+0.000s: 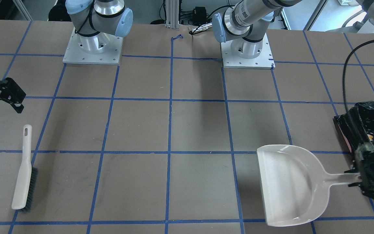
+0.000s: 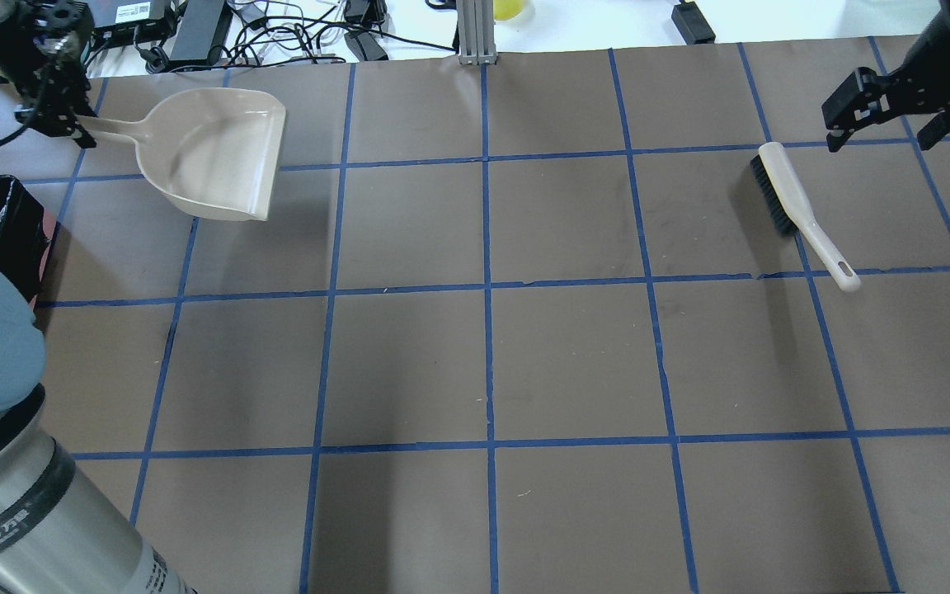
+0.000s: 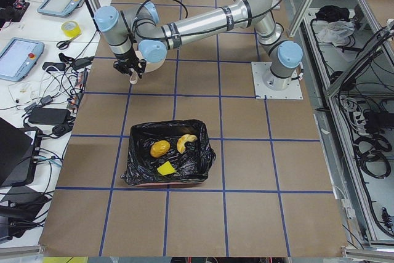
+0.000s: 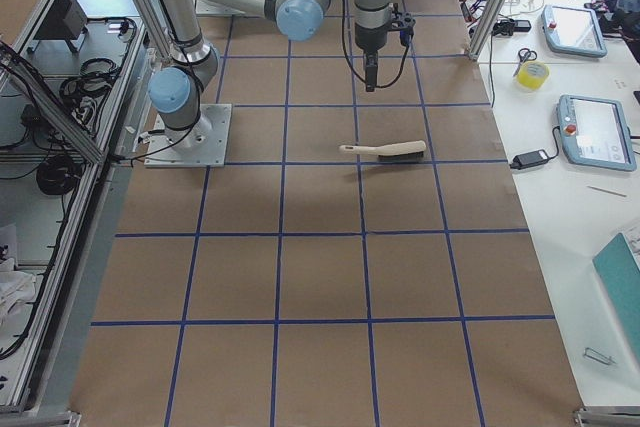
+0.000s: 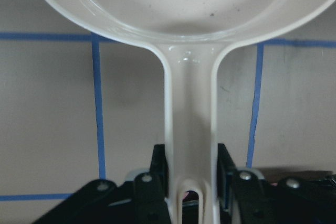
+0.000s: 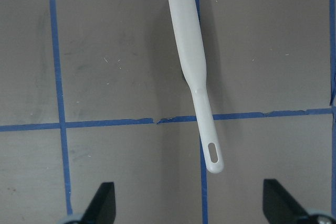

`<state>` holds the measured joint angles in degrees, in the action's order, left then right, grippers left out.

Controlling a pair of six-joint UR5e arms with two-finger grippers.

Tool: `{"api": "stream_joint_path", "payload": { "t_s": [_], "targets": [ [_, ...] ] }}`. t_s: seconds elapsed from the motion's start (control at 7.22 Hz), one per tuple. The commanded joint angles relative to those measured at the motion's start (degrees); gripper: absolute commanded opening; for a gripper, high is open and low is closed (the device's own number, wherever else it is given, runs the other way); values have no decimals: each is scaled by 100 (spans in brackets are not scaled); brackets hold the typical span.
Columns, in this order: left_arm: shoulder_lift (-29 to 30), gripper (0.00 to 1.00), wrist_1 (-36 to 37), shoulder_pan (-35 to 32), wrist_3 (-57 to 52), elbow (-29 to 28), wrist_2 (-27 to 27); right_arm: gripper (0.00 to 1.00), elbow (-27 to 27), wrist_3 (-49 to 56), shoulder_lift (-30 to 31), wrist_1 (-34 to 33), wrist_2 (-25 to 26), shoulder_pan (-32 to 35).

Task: Sweep and dump trash into bin
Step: 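Return the empty dustpan to the table while the right gripper releases the brush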

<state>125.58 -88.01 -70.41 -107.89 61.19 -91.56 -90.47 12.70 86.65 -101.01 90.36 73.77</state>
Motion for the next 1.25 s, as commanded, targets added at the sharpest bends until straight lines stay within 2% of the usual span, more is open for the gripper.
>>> {"api": "stream_joint_path", "payload": {
  "t_s": [0.0,0.28,0.55,1.11],
  "targets": [
    [194,0,1219,-384,206,672,181,100,249,-269,-25,64,-44,479],
    [195,0,1515,-552,180,807,217,100,241,-286,-60,90,25,708],
    [194,0,1542,-675,145,894,191,100,249,-863,-60,274,61,902],
    [72,0,1919,-711,286,1439,200,100,249,-1191,45,618,17,1192]
  ]
}}
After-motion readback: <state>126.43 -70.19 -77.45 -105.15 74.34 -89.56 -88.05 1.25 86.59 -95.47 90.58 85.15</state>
